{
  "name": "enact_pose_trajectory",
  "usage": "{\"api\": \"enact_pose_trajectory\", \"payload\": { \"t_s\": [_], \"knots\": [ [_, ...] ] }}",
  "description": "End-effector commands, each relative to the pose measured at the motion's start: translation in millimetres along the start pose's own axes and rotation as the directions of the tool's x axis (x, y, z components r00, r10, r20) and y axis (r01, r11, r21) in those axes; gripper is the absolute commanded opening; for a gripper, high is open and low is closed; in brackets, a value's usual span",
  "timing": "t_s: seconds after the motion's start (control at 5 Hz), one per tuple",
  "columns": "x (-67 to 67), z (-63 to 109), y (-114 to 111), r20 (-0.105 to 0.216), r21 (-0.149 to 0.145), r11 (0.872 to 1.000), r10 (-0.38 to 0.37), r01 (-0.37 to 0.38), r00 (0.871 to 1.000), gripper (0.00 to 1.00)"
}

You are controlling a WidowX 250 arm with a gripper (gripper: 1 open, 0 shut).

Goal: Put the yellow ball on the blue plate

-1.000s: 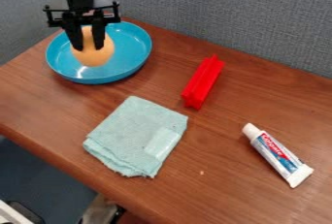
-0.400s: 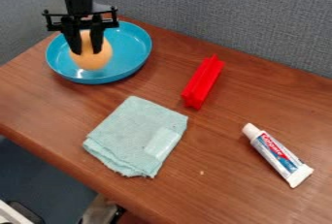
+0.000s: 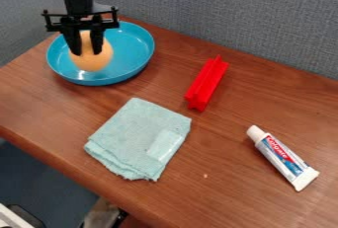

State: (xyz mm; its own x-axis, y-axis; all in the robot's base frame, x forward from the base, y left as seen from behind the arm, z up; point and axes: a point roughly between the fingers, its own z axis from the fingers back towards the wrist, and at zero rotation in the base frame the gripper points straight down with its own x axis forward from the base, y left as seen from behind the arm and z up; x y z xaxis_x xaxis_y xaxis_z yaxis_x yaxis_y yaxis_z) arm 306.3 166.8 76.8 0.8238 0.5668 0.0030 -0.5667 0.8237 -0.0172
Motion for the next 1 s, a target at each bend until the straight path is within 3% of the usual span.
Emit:
{"api": "enact_pose_trajectory", "payload": {
  "t_s": [0.0, 0.8],
  "knots": [
    [7.0, 18.4, 9, 0.06, -0.005, 1.0, 0.022, -0.022, 0.998, 0.0],
    [6.1, 31.8, 12, 0.079, -0.015, 0.999, 0.032, -0.031, 0.996, 0.0]
  ]
}}
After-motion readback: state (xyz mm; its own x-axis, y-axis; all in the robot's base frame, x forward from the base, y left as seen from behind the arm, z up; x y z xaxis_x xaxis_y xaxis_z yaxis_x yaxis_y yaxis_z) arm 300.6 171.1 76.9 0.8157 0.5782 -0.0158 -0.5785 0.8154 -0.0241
